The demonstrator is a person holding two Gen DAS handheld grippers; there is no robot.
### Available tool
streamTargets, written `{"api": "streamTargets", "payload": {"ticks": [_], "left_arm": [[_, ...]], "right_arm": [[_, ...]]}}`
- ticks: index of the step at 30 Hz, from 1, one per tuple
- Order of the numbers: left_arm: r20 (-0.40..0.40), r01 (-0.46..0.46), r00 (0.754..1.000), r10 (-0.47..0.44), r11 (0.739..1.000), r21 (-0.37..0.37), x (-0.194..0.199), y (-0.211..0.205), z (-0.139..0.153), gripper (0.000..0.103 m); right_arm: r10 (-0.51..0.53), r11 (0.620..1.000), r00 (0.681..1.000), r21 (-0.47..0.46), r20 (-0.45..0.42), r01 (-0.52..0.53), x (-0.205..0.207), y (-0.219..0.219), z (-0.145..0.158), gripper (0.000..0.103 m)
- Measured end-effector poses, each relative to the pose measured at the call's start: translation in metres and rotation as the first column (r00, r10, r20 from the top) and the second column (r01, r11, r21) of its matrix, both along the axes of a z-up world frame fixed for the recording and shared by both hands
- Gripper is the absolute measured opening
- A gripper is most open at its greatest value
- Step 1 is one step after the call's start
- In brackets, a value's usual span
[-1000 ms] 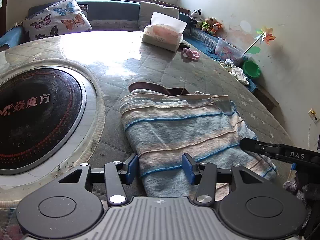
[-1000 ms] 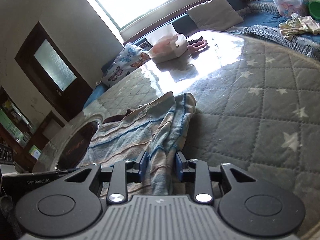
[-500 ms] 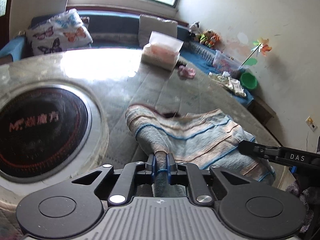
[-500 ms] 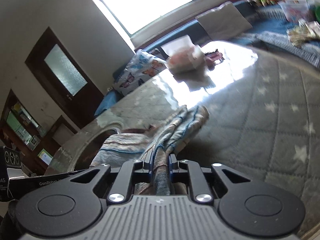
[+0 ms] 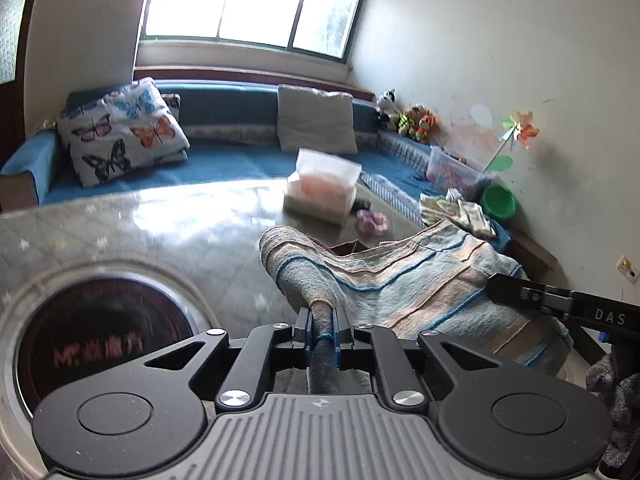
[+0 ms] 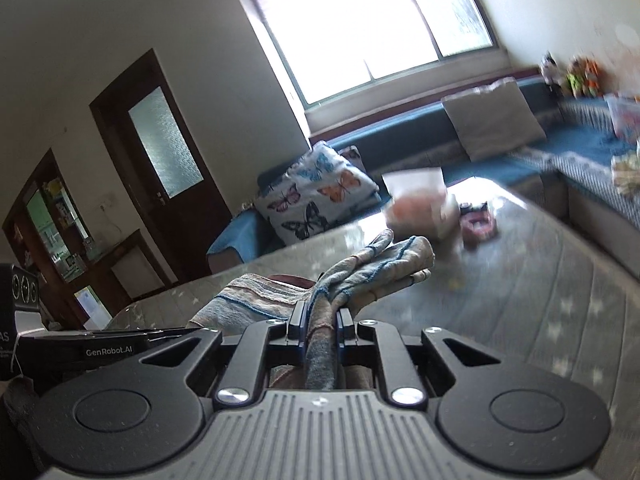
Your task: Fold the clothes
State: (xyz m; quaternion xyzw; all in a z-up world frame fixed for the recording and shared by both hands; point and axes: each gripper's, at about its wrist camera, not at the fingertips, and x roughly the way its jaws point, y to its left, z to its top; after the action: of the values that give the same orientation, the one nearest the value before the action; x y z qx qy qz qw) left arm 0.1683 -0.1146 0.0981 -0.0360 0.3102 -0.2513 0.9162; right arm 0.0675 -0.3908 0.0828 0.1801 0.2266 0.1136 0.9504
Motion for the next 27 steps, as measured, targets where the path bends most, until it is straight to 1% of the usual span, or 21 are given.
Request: {"api": "streamTargets", "payload": {"ticks": [3, 6, 10, 12, 16, 20, 23, 27], "left_arm": [[0.019, -0.011, 1.000, 0.011, 1.000, 0.002, 0.013, -0.004, 0.011, 0.011], [0.033, -0.020, 0.999, 0.019, 1.000, 0.011, 0.027, -0.012, 0.017, 0.011], [0.032, -0.028, 0.999, 0.028, 0.999, 0.021, 0.046, -0.020, 0.018, 0.011], [0.026, -0.031, 0.999, 0.030, 0.999, 0.027, 0.055, -0.025, 0.014, 0.011], [-0.011, -0.033, 0.999, 0.034, 0.998, 0.051, 0.073, -0.033, -0.003, 0.011], [-0.072, -0.030, 0.997, 0.035, 0.997, 0.072, 0.087, -0.037, -0.031, 0.011], [-0.124, -0.028, 0.992, 0.039, 0.996, 0.088, 0.095, -0.038, -0.054, 0.011], [-0.195, -0.021, 0.980, 0.043, 0.993, 0.114, 0.097, -0.035, -0.085, 0.012]], "right_arm": [[0.003, 1.000, 1.000, -0.021, 0.023, -0.002, 0.012, -0.002, 0.014, 0.013], [0.001, 0.999, 0.999, -0.038, 0.033, 0.000, 0.025, -0.002, 0.021, 0.013], [-0.009, 0.999, 0.999, -0.041, 0.039, 0.011, 0.045, -0.008, 0.025, 0.013], [-0.015, 0.999, 0.999, -0.044, 0.031, 0.016, 0.054, -0.012, 0.022, 0.013], [-0.024, 0.999, 1.000, -0.046, -0.004, 0.023, 0.072, -0.020, 0.007, 0.013], [-0.029, 0.999, 0.998, -0.032, -0.056, 0.027, 0.085, -0.026, -0.015, 0.013], [-0.029, 0.999, 0.995, -0.024, -0.100, 0.027, 0.091, -0.030, -0.033, 0.013], [-0.031, 0.999, 0.983, -0.015, -0.183, 0.029, 0.094, -0.035, -0.068, 0.013]]}}
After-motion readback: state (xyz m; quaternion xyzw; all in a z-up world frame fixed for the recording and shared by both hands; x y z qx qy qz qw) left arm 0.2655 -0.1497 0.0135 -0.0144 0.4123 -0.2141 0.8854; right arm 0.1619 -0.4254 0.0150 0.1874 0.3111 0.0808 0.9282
